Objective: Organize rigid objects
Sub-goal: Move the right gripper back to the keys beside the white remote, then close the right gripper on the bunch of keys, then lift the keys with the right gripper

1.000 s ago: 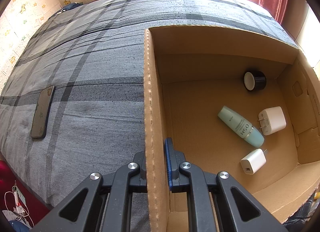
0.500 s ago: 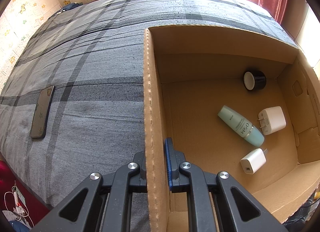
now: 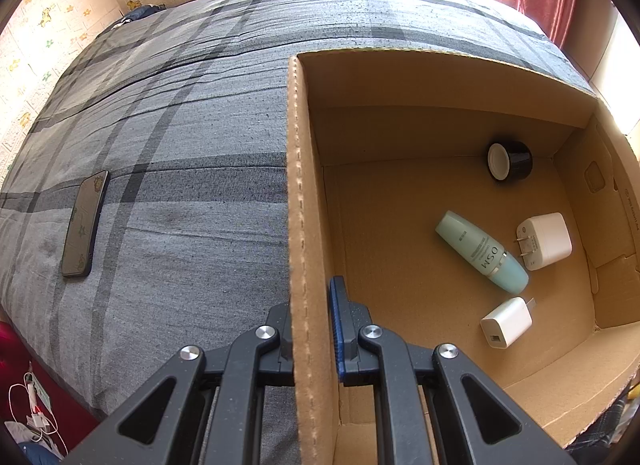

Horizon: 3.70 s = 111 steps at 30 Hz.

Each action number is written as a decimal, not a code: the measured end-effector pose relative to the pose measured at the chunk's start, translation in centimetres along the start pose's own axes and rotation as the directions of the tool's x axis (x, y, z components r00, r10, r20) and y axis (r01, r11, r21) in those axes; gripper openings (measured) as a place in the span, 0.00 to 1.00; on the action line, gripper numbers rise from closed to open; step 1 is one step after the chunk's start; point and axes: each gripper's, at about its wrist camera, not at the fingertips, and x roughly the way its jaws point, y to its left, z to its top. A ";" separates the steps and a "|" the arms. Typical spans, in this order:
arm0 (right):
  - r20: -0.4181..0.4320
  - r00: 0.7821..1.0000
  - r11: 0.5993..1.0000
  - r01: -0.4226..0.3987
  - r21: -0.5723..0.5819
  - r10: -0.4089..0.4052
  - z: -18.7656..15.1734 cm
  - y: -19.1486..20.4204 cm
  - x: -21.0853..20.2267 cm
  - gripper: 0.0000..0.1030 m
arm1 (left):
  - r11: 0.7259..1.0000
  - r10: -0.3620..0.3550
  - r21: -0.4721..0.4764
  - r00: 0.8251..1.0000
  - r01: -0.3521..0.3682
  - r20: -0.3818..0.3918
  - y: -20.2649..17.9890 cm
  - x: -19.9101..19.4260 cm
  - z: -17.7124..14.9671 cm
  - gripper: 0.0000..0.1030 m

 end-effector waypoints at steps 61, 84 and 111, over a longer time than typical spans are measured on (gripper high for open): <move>-0.029 0.999 0.993 0.048 0.111 -0.045 5.1 1.3 -1.6 0.00 | 1.000 0.000 0.001 1.000 0.000 0.001 0.0 -0.1 -0.1 0.12; -0.107 0.994 0.988 0.015 0.151 0.001 5.7 -0.2 4.2 0.54 | 1.000 0.000 0.005 1.000 0.000 0.001 0.1 0.0 -0.1 0.12; -0.090 0.996 0.990 0.039 0.139 -0.027 4.5 -0.1 3.8 0.17 | 1.000 -0.004 0.004 1.000 0.004 -0.002 0.2 0.0 -0.1 0.12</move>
